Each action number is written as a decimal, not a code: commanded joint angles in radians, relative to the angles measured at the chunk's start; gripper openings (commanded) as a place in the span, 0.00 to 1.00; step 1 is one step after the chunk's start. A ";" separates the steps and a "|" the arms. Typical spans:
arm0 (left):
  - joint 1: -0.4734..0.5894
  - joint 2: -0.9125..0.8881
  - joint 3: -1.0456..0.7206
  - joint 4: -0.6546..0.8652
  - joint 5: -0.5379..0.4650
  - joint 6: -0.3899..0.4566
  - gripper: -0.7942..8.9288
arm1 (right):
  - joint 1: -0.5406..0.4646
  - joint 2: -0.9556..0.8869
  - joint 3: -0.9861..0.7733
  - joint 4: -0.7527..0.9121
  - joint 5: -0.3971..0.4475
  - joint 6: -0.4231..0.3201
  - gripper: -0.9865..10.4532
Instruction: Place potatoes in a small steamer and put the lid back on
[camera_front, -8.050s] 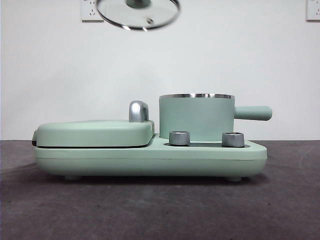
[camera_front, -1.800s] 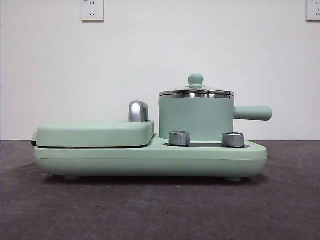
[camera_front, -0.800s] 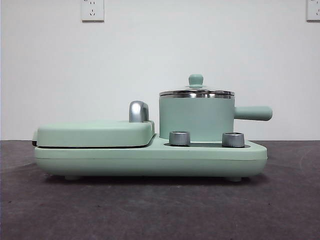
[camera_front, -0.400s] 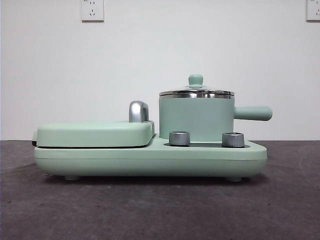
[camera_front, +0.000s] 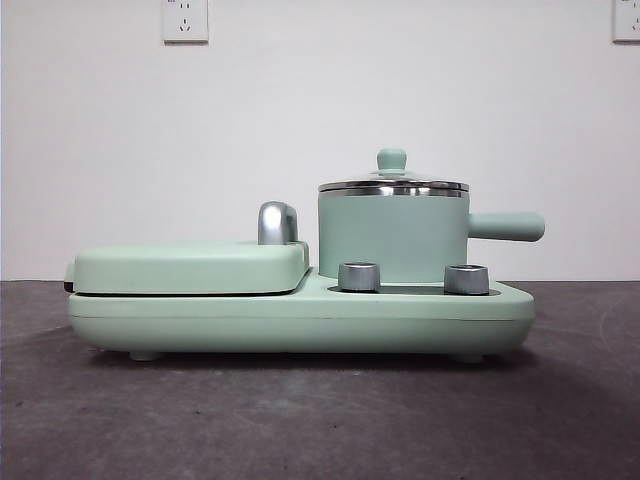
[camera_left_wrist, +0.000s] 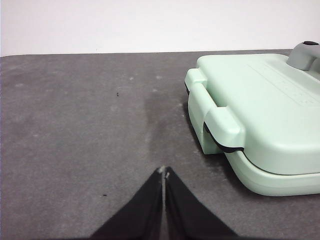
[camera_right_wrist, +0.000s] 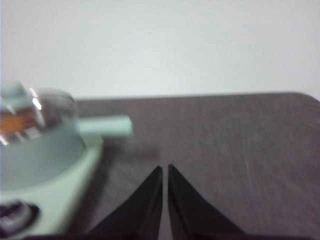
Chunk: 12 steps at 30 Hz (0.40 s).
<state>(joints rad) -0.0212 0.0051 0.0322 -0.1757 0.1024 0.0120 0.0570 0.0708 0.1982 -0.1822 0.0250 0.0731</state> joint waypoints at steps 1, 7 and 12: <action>-0.001 -0.002 -0.019 -0.007 -0.002 0.013 0.09 | -0.017 -0.032 -0.063 0.028 -0.002 -0.042 0.10; -0.001 -0.002 -0.019 -0.007 -0.002 0.013 0.09 | -0.028 -0.067 -0.177 0.027 -0.002 -0.065 0.10; 0.000 -0.002 -0.018 -0.008 -0.001 0.013 0.09 | -0.029 -0.067 -0.187 0.013 -0.015 -0.093 0.10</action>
<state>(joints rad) -0.0212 0.0051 0.0322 -0.1757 0.1024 0.0120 0.0307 0.0048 0.0181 -0.1715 0.0105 -0.0002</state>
